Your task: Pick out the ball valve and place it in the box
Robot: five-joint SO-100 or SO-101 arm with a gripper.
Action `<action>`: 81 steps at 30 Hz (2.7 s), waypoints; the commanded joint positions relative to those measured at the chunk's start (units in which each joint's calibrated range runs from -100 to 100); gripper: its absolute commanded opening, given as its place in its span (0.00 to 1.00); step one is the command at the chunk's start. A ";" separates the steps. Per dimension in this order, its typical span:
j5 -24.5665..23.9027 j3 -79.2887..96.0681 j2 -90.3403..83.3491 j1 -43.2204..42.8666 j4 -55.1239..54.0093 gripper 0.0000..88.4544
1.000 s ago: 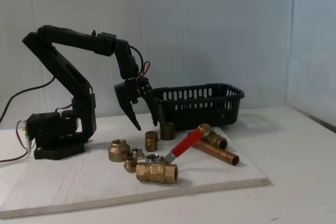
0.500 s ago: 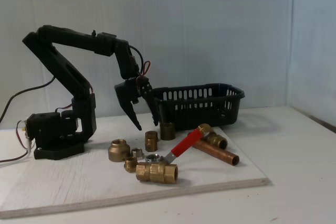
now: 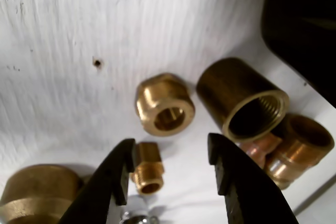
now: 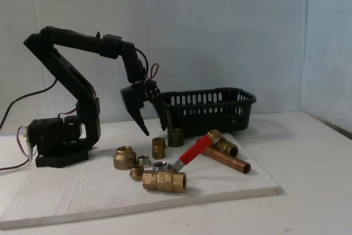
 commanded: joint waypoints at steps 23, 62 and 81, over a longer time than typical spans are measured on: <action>0.25 -7.89 13.53 2.99 -3.24 0.17; 8.01 -10.87 -5.37 28.38 5.37 0.20; 7.39 -41.29 20.06 37.01 12.00 0.20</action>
